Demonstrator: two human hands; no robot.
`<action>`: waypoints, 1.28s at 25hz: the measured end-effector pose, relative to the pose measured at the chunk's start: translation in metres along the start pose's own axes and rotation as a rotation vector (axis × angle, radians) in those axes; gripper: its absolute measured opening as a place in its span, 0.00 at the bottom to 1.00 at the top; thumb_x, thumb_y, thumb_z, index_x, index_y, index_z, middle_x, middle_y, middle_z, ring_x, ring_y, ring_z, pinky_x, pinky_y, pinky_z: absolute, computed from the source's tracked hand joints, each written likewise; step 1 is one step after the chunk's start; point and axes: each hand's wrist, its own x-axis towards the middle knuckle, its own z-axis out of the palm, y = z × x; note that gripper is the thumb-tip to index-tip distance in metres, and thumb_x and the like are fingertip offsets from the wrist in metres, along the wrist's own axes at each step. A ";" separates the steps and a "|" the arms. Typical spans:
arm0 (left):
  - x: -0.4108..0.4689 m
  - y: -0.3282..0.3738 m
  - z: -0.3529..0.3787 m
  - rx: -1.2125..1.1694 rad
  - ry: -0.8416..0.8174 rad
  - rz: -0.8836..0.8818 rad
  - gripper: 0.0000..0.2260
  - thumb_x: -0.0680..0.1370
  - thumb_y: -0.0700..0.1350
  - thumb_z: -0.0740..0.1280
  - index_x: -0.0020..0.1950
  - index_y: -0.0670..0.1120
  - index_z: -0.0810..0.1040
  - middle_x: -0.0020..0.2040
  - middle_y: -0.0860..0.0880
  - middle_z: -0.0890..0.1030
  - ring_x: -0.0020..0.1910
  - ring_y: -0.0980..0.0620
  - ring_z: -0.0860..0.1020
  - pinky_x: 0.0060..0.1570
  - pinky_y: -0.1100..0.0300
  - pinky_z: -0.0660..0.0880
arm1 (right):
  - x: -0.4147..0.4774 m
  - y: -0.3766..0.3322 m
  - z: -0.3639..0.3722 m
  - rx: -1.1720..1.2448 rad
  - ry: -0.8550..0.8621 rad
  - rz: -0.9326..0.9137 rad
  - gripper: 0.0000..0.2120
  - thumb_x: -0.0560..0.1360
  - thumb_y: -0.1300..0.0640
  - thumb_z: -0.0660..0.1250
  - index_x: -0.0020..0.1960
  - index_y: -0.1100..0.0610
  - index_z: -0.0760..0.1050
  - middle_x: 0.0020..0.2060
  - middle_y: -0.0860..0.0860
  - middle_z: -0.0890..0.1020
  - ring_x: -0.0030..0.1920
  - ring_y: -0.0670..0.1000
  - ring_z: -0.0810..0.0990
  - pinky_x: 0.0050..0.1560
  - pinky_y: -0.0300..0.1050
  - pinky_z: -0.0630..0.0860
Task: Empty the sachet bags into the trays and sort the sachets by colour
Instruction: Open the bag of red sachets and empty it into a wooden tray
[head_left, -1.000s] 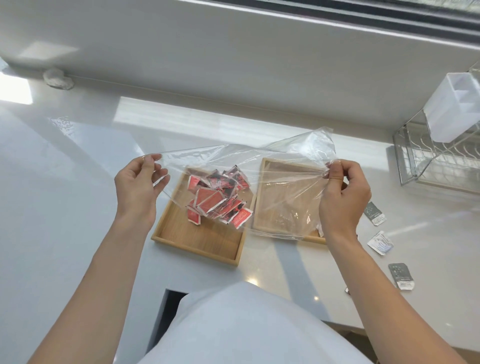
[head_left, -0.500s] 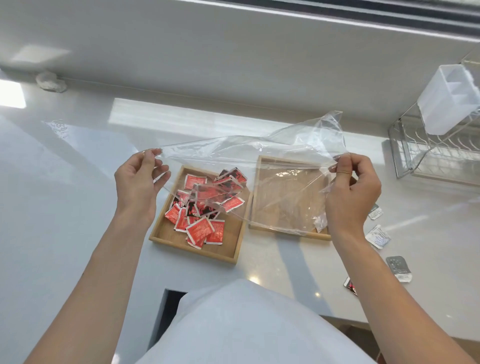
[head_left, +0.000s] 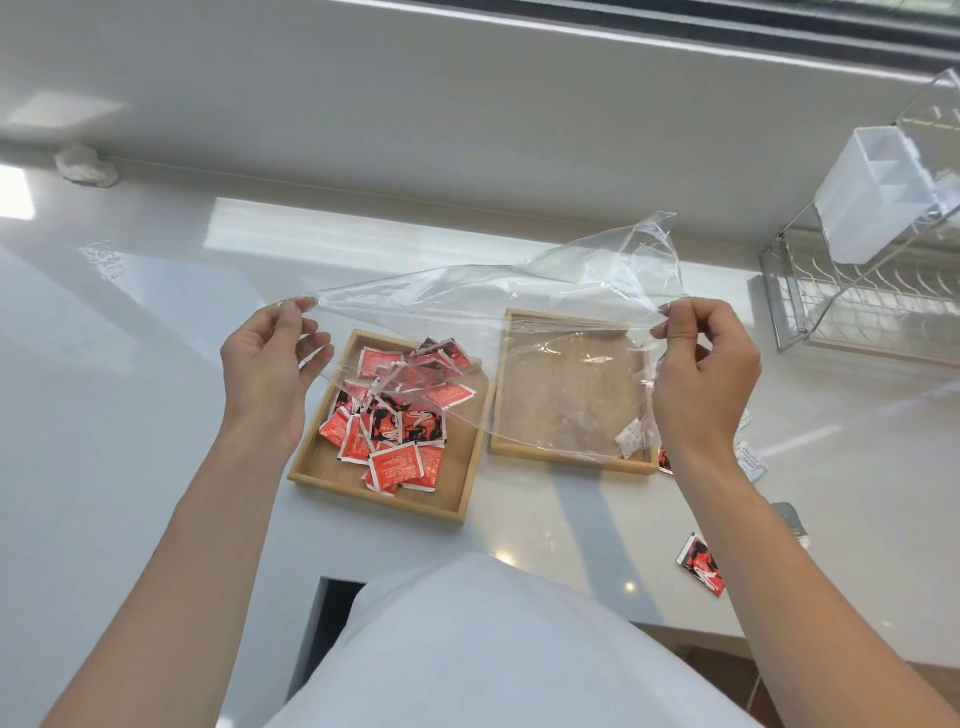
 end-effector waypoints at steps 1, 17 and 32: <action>-0.001 0.000 0.000 -0.002 -0.001 -0.002 0.10 0.84 0.44 0.60 0.50 0.47 0.81 0.38 0.51 0.75 0.37 0.56 0.77 0.46 0.62 0.78 | 0.000 -0.001 -0.002 -0.005 -0.008 -0.004 0.08 0.82 0.55 0.61 0.46 0.53 0.76 0.35 0.43 0.79 0.36 0.39 0.75 0.36 0.37 0.70; -0.015 0.004 0.002 0.033 -0.048 0.024 0.10 0.83 0.46 0.60 0.51 0.49 0.81 0.38 0.53 0.76 0.37 0.56 0.76 0.43 0.63 0.76 | -0.009 -0.009 -0.026 -0.019 0.039 -0.051 0.08 0.81 0.56 0.62 0.45 0.51 0.76 0.36 0.42 0.79 0.38 0.43 0.79 0.38 0.41 0.74; -0.011 -0.014 0.010 0.145 -0.063 -0.021 0.10 0.84 0.48 0.57 0.56 0.55 0.78 0.33 0.50 0.70 0.21 0.59 0.63 0.21 0.68 0.60 | 0.003 0.019 -0.032 0.266 -0.074 0.206 0.09 0.82 0.59 0.61 0.56 0.54 0.80 0.37 0.46 0.77 0.34 0.46 0.72 0.36 0.48 0.71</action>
